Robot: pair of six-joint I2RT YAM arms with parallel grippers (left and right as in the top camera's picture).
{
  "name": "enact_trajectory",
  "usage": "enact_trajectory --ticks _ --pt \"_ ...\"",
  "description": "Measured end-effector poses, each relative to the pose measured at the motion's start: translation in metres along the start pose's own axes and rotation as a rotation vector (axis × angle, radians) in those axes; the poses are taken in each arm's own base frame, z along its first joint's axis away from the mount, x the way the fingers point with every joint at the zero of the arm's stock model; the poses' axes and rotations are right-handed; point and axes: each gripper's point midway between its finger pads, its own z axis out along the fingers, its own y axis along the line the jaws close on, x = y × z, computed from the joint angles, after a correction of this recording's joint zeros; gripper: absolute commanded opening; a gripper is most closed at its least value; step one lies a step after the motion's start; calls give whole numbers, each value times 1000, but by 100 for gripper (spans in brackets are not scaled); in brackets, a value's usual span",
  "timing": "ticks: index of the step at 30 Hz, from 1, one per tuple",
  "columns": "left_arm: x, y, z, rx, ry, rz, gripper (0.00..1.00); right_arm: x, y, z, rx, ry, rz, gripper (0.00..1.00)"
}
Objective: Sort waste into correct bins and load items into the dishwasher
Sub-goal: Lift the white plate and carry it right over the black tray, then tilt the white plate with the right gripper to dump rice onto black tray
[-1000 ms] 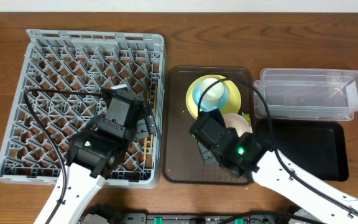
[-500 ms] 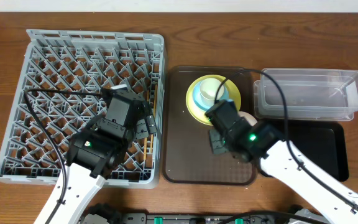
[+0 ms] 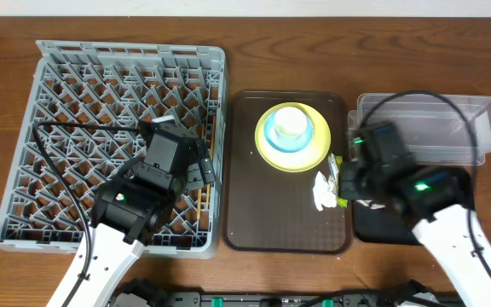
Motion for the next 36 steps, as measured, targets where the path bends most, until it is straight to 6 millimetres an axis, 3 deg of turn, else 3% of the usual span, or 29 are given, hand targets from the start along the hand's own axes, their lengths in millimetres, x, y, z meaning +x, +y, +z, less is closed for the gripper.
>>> enact_trajectory --ticks 6,13,29,36 --pt "0 0 0 0 0 0 94 -3 -38 -8 -81 43 127 1" --pt "0 0 0 0 0 0 94 -6 -66 -21 -217 25 223 1" --pt "0 0 0 0 0 0 94 -18 -83 -46 -403 -97 278 1" --pt "0 0 0 0 0 0 94 -15 -92 -32 -446 -136 314 1"
